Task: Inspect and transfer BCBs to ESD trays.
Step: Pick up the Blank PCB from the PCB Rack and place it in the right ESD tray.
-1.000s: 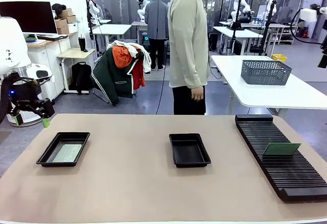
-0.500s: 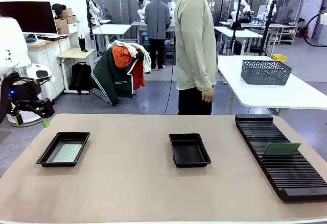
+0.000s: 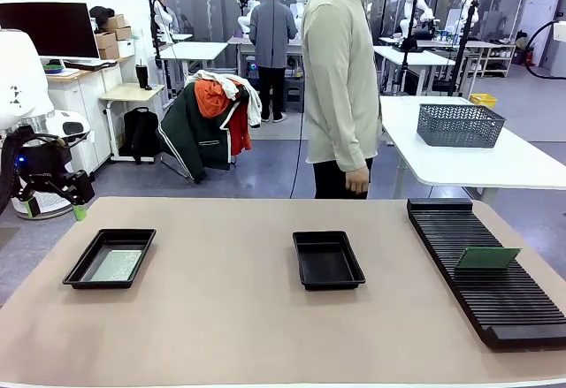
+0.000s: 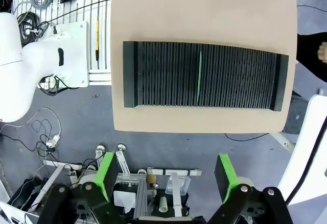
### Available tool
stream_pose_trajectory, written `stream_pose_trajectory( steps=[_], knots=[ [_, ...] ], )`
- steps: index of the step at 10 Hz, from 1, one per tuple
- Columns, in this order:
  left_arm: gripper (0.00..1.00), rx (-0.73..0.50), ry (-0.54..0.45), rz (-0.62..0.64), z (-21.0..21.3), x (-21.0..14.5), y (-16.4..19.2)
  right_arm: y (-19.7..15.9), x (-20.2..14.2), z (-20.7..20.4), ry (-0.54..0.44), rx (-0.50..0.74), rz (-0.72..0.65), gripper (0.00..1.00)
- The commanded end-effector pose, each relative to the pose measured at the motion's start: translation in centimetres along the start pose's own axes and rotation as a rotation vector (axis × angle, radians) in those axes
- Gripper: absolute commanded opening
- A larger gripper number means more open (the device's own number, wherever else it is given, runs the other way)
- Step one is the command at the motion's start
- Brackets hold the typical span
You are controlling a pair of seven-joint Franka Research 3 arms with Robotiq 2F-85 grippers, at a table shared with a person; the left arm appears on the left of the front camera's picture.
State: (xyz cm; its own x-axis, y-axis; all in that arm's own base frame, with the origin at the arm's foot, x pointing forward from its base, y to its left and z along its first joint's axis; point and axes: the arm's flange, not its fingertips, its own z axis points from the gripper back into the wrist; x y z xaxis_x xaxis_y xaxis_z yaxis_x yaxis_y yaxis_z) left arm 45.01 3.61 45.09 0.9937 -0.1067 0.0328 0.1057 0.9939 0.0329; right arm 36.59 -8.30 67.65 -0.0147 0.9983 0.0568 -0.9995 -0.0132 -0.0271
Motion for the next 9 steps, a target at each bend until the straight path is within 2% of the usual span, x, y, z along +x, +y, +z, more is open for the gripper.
stream_pose_trajectory(
  steps=[1,3,5,9],
  knots=[
    [1.00,-0.006,-0.008,-0.006,-0.2,0.0,0.1,0.2,0.0,-0.2,0.000,-0.002,0.000,1.00],
    [1.00,-0.006,-0.008,-0.006,-0.2,0.0,0.1,0.0,0.0,0.0,0.000,0.000,0.000,1.00],
    [1.00,-0.006,-0.008,-0.006,-0.2,0.0,0.1,-1.1,0.3,-3.0,-0.005,-0.069,0.024,1.00],
    [1.00,-0.006,-0.008,-0.006,-0.2,0.0,0.1,-2.8,0.4,-9.1,-0.044,-0.090,0.059,1.00]
  ],
)
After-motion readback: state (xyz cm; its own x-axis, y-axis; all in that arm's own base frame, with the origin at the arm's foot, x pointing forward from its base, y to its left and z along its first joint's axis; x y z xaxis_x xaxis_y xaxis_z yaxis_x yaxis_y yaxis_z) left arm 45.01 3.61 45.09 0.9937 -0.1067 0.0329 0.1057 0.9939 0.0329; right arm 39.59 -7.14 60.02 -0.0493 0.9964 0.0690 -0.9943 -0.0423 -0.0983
